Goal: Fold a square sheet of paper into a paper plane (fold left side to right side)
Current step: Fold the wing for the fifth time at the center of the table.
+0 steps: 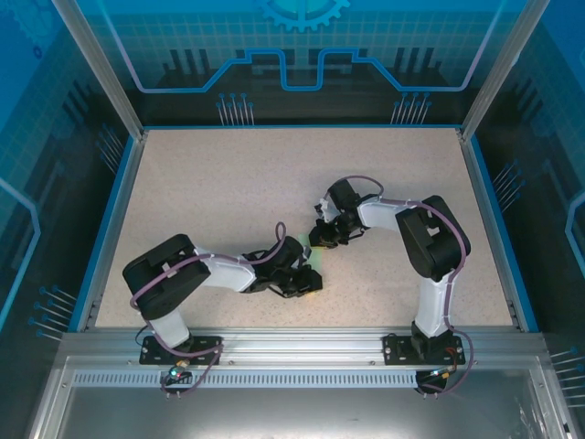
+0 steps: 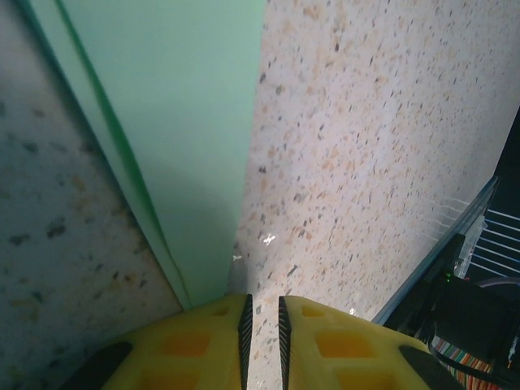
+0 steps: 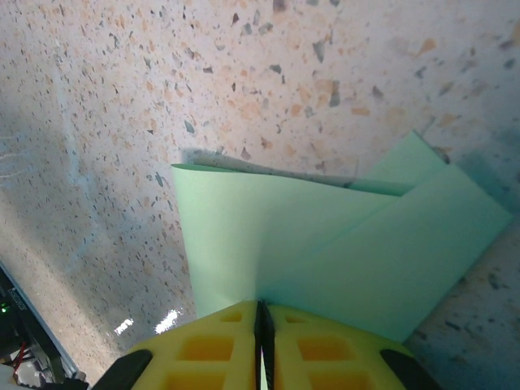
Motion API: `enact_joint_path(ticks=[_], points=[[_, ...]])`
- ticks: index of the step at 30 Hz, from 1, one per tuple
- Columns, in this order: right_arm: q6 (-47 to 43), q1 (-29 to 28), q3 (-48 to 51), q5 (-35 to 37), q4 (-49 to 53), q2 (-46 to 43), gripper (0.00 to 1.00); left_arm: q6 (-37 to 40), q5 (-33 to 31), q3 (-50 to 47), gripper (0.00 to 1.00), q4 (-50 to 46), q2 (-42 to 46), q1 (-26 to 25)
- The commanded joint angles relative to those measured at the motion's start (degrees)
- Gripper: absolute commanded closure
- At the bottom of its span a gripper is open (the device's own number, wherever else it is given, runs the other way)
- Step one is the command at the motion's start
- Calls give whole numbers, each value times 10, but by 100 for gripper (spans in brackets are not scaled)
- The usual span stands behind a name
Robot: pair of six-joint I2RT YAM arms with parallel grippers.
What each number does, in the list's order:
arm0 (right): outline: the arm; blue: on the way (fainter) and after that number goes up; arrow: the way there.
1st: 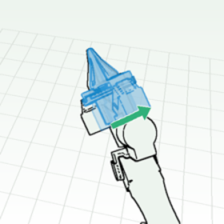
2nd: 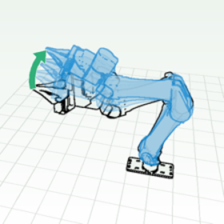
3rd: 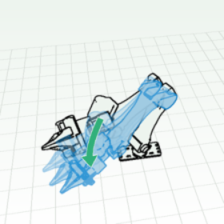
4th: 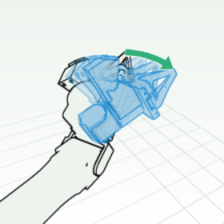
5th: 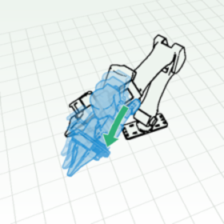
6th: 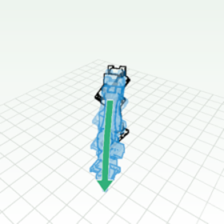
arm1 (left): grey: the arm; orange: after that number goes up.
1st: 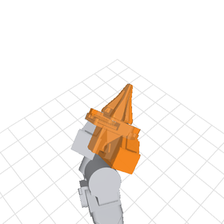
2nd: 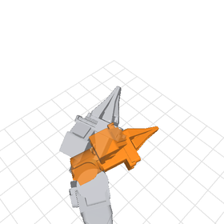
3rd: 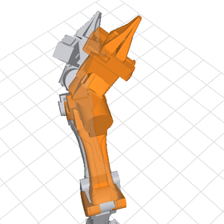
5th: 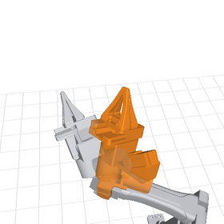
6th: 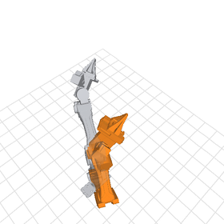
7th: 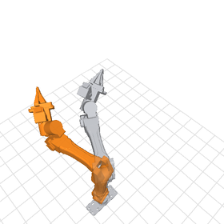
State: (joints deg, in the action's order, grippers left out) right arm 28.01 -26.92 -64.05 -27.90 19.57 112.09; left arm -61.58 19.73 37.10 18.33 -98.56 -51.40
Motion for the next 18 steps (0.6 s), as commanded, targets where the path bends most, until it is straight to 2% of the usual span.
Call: enact_joint_path(ticks=[1,9,14,18], points=[[-9,2,6,62,23,36,88,-15,40,-28,80,-78,0,-27],[-9,2,7,60,22,36,88,-3,42,-13,80,-92,46,-20],[-9,2,8,60,23,35,88,39,46,28,79,-152,93,20],[-9,2,9,59,23,35,88,73,57,63,79,-179,81,47]])
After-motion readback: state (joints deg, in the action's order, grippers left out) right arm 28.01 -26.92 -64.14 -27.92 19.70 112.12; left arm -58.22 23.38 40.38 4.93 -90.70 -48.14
